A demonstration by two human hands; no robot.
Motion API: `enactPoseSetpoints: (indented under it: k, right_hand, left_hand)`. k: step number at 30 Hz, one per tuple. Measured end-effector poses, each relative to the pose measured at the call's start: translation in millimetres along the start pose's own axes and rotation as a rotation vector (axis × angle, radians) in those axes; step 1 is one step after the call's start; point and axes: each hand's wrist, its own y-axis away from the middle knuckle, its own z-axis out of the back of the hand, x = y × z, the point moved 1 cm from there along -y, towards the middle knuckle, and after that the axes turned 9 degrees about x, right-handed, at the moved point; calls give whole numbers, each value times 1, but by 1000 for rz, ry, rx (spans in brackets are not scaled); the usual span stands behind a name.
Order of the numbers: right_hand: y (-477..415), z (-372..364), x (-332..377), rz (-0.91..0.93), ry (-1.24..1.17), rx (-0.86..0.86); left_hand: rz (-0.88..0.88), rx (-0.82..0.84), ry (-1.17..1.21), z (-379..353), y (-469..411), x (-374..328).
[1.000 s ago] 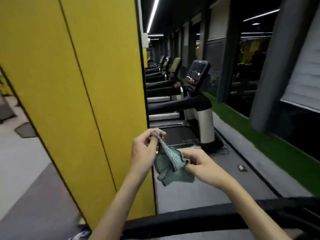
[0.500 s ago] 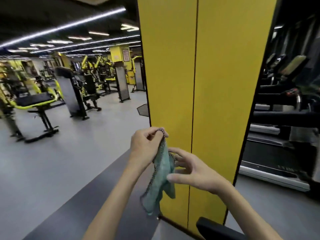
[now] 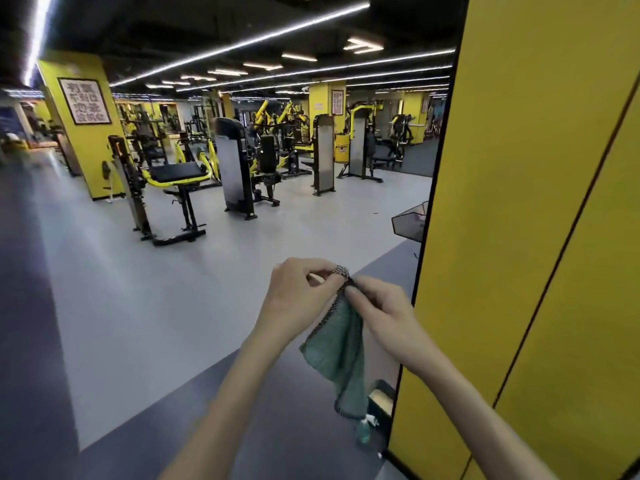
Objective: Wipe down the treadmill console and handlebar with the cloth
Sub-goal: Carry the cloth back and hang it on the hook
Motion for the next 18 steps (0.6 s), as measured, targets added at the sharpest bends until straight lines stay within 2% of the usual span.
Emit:
enactPoseSetpoints:
  k: [4,8,14,18]
  right_hand:
    - [-45,-21,-17,-18,-69,10]
    - [-88,-32,-42,-38,-106,38]
    - [-163,-30,-82,-28,-54,119]
    - [-208,-25,-107,6,-66,58]
  left_hand:
    - [65,67,238,32,-22,40]
    - [77,153,345,46,-52,70]
    - [-7,174,269,65,-129,109]
    - [-65,172,237,69,-190,129]
